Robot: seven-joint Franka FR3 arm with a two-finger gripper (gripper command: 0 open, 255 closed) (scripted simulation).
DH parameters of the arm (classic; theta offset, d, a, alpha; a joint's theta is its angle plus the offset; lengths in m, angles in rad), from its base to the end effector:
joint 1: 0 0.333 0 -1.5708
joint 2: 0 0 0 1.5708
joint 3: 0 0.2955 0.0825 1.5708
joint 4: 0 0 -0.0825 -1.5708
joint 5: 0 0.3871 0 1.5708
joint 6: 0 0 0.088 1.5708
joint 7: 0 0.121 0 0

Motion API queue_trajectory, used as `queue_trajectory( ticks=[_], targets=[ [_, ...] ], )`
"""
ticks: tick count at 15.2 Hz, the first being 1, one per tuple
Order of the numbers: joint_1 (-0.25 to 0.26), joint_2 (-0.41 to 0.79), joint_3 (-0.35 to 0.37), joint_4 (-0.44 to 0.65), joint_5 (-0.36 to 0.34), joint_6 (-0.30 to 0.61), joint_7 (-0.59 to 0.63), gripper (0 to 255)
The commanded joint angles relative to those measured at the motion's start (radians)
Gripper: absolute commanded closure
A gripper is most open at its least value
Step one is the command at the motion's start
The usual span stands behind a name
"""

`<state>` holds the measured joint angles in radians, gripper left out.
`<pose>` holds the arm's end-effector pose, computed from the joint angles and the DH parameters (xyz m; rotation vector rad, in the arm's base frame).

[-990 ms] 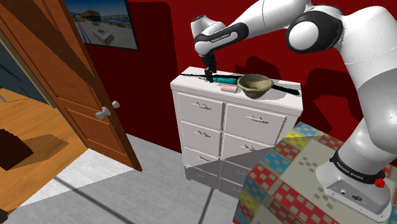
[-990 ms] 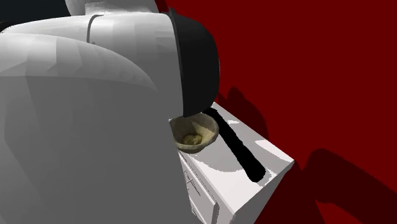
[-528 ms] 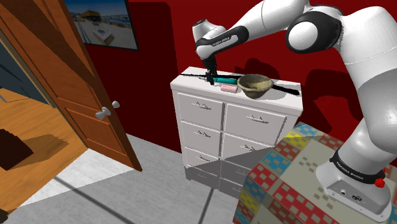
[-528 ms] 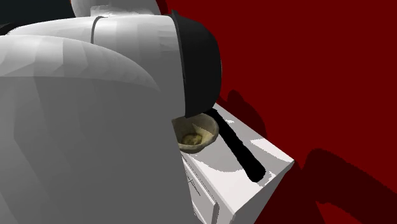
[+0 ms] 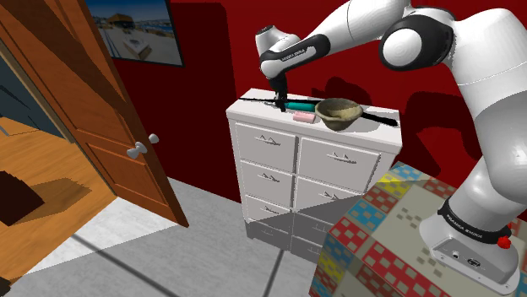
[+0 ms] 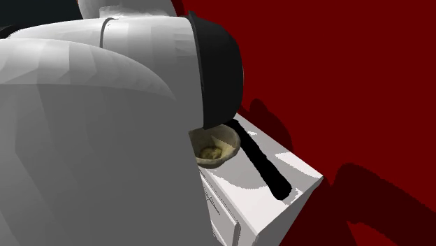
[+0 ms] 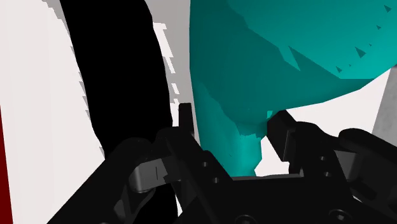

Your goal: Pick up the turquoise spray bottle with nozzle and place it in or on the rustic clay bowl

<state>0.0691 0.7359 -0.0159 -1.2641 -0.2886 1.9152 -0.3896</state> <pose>0.7249 0.0171 0.2860 2.7652 0.7894 -0.1875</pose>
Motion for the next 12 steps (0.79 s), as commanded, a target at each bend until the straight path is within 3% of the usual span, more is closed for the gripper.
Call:
queue_trajectory(
  ticks=[1, 12],
  targets=[
    [0.0, 0.0, 0.0, 0.0, 0.0, 0.0, 0.0, 255],
    [0.001, -0.03, 0.001, 0.044, 0.006, -0.071, -0.019, 255]
  ],
)
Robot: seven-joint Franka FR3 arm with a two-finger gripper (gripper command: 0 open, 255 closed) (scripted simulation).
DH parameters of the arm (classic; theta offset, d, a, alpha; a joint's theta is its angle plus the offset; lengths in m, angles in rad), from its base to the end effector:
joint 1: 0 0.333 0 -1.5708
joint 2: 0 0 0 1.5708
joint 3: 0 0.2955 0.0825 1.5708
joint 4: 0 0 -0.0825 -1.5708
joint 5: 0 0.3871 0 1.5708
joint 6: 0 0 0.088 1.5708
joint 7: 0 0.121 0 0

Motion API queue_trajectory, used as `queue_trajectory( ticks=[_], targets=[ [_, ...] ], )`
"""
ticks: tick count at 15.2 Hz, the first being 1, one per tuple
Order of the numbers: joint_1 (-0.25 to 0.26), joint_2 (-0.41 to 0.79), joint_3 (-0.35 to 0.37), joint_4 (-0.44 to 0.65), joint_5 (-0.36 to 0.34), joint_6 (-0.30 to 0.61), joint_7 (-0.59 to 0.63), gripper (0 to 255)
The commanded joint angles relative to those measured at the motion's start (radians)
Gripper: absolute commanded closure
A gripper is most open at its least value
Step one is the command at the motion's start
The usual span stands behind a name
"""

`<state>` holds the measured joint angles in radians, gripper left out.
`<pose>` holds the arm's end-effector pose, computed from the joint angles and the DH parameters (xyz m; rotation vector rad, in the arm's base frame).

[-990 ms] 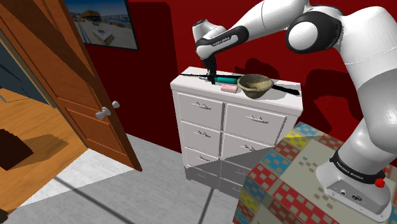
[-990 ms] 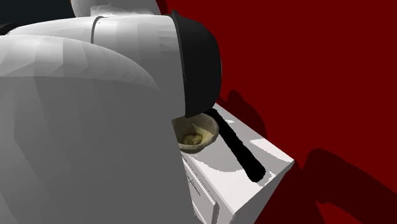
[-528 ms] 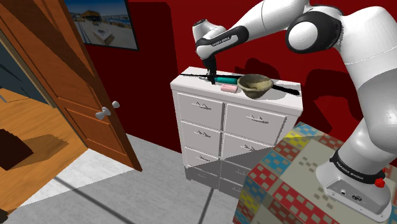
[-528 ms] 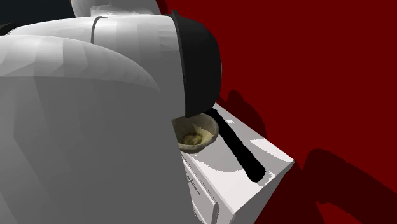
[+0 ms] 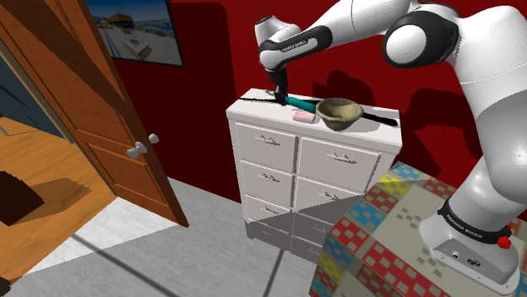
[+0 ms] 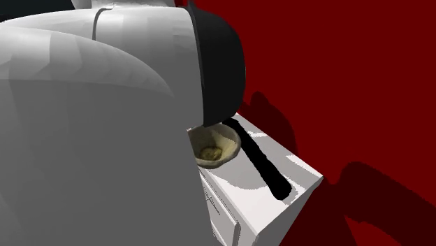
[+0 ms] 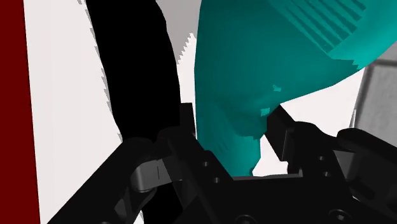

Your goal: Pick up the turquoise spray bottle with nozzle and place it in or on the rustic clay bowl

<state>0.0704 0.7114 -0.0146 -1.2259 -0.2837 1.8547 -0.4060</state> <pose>0.7257 0.0173 0.3171 2.7652 0.7896 -0.1871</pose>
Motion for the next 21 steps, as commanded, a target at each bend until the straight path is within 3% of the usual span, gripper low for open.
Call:
queue_trajectory(
  ticks=[1, 21],
  targets=[
    [0.0, -0.008, 0.0, 0.013, 0.001, -0.022, -0.006, 255],
    [0.008, -0.011, -0.002, 0.275, 0.013, -0.277, -0.072, 255]
  ],
)
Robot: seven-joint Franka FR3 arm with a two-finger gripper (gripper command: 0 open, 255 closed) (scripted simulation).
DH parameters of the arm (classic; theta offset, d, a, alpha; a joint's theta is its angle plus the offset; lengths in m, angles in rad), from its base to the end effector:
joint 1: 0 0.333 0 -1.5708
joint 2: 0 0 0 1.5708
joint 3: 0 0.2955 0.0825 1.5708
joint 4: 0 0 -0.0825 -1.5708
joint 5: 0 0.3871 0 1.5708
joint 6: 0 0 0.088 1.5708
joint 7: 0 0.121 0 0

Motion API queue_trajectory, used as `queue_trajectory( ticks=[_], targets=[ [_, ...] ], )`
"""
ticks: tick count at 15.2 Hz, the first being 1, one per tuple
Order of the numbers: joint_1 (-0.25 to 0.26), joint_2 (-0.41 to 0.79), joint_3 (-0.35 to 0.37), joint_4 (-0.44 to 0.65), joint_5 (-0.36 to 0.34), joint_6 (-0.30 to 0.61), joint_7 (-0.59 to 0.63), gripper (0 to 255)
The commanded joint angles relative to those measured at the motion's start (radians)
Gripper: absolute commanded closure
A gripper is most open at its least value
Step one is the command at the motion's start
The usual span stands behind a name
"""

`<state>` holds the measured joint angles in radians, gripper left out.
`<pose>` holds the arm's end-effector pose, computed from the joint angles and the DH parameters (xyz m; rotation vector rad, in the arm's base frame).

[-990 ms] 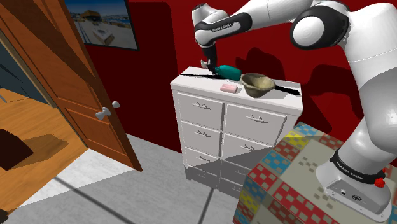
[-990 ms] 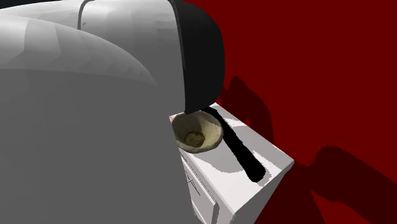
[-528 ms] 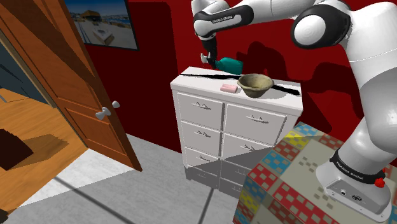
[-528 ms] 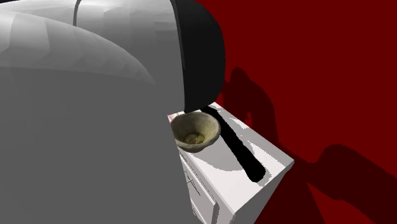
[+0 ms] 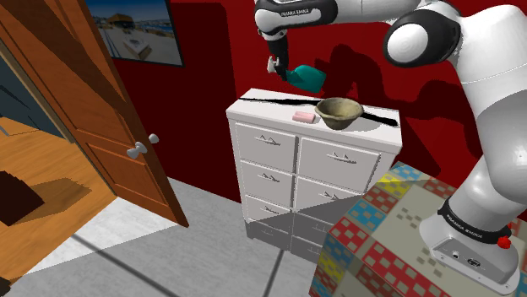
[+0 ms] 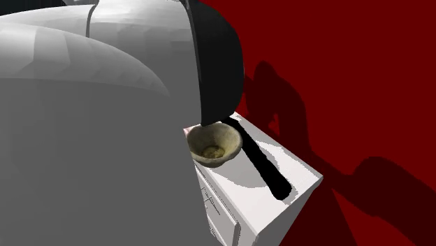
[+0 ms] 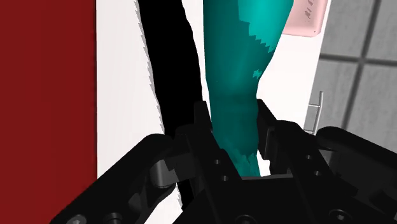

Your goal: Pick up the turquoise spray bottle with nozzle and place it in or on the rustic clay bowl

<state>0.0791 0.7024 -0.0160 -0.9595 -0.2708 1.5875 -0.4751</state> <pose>0.7265 0.0176 0.4297 2.7652 0.7896 -0.1873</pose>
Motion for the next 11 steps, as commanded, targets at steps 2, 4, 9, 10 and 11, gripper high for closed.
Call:
queue_trajectory(
  ticks=[2, 4, 9, 10, 11],
  targets=[
    [0.001, 0.009, -0.001, 0.053, 0.001, -0.043, -0.012, 255],
    [0.002, 0.023, -0.003, 0.104, 0.001, -0.079, -0.021, 255],
    [-0.016, -0.252, 0.002, -0.338, -0.007, 0.087, 0.008, 255],
    [-0.02, -0.304, 0.001, -0.417, -0.009, 0.114, 0.011, 255],
    [-0.023, -0.353, 0.0, -0.49, -0.01, 0.138, 0.014, 255]
  ],
)
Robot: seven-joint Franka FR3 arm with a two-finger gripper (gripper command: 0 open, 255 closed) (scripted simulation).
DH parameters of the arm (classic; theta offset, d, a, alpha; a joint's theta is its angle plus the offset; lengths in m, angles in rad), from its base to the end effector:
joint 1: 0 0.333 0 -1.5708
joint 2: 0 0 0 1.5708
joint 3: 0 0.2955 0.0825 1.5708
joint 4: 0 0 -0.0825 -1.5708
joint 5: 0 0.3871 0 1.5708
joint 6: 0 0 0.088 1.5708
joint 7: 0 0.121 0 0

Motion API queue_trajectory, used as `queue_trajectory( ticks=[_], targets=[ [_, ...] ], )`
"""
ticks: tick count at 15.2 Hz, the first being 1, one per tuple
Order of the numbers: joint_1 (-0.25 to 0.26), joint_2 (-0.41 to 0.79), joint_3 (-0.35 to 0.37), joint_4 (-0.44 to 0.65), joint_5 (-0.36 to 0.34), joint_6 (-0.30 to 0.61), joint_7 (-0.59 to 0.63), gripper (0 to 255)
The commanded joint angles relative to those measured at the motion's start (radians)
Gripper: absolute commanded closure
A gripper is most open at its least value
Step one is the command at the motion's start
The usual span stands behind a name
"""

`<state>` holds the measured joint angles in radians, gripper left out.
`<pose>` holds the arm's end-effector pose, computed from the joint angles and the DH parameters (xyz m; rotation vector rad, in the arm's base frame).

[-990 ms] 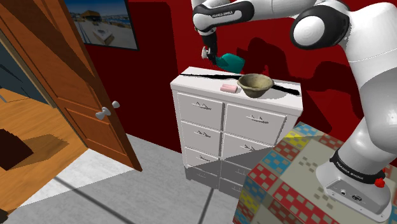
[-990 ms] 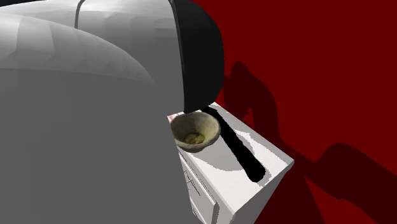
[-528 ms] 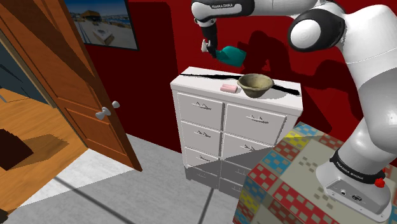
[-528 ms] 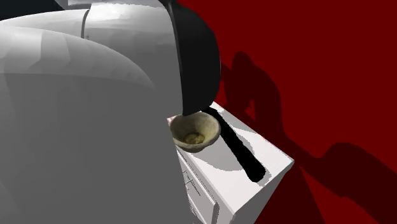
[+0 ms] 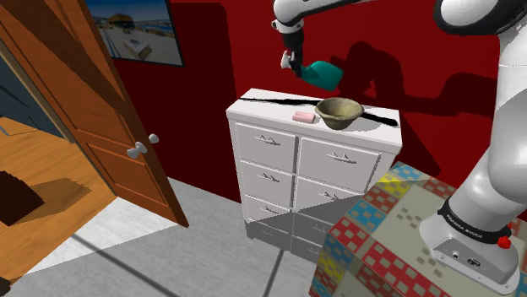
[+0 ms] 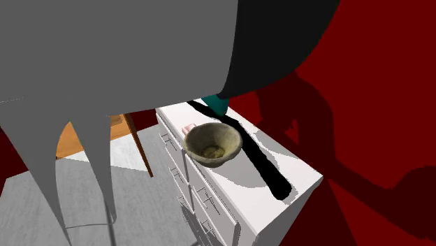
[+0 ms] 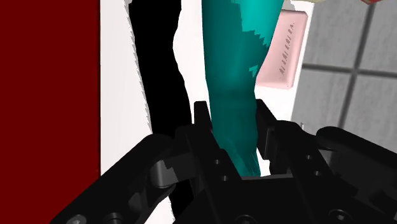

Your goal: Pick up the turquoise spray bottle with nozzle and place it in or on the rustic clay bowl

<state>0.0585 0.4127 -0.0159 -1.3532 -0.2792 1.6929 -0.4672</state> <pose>0.6702 0.0001 0.4538 2.7649 0.7881 -0.1886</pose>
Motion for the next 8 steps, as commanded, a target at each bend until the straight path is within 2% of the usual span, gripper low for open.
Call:
queue_trajectory(
  ticks=[1, 8],
  targets=[
    [-0.006, -0.109, -0.001, -0.164, -0.004, 0.055, 0.007, 255],
    [-0.029, -0.4, -0.015, -0.555, -0.018, 0.161, 0.003, 255]
  ],
)
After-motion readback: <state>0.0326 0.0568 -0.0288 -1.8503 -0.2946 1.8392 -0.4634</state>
